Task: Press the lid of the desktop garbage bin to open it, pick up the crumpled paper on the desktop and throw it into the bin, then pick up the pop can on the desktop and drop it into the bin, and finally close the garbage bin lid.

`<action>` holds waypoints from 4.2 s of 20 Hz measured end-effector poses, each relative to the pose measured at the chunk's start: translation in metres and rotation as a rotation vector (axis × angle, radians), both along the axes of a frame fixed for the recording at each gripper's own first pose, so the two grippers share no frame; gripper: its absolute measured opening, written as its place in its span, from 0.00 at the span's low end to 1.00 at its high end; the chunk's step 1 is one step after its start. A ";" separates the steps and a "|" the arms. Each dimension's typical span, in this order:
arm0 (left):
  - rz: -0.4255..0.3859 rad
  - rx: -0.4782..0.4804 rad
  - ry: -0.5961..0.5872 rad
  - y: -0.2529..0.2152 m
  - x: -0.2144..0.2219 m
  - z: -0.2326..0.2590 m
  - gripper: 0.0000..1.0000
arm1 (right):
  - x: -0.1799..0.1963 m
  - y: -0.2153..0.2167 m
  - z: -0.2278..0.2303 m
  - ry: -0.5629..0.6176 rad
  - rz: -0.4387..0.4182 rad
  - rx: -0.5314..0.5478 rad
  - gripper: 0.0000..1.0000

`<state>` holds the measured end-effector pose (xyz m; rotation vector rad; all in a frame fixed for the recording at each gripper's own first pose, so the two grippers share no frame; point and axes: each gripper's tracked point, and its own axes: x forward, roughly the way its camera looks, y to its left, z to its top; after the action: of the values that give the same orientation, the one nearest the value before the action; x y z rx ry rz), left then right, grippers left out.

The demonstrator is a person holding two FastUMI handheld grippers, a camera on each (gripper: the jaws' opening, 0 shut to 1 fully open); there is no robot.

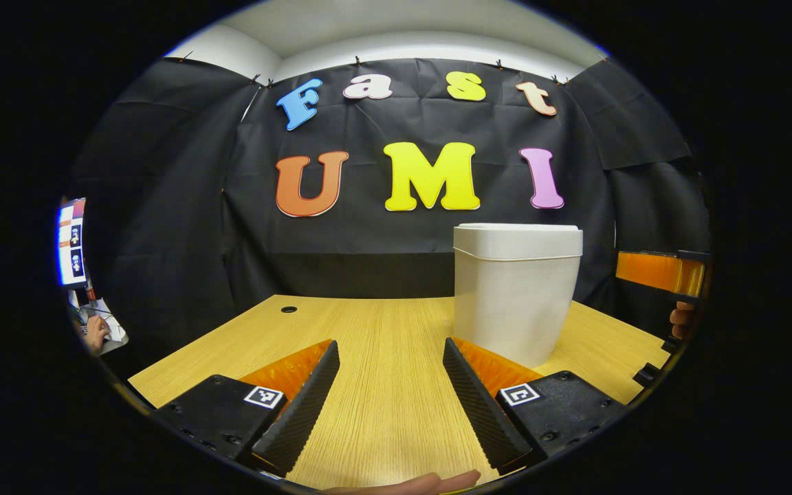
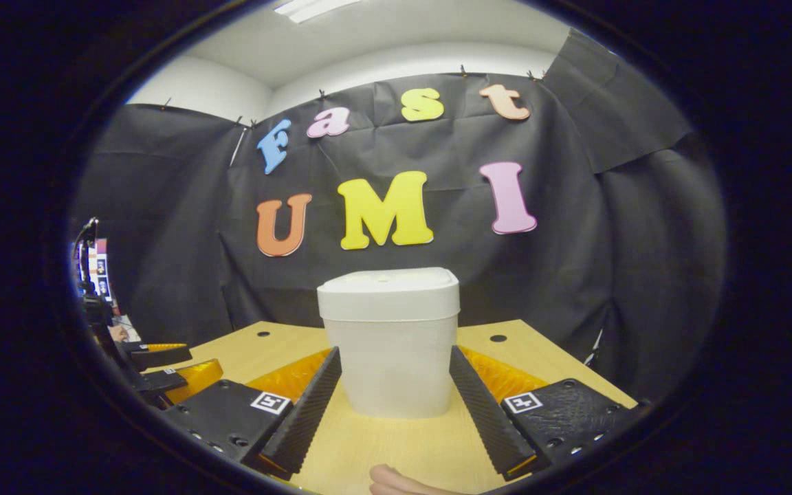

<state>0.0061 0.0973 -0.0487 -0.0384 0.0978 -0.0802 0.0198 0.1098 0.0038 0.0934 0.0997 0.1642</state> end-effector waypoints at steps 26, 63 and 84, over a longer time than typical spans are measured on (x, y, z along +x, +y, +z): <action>0.006 0.002 0.003 0.000 -0.004 -0.002 0.98 | -0.033 -0.028 -0.031 -0.065 -0.069 -0.107 0.95; 0.110 0.049 0.035 -0.008 0.000 0.006 0.98 | -0.016 -0.006 -0.018 -0.139 0.066 -0.167 0.95; 0.100 -0.014 0.031 -0.050 -0.009 0.009 0.99 | -0.028 -0.045 -0.014 -0.146 0.110 -0.062 0.97</action>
<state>-0.0034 0.0469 -0.0402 -0.0589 0.1265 0.0198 -0.0078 0.0645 -0.0107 0.0144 -0.0362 0.2765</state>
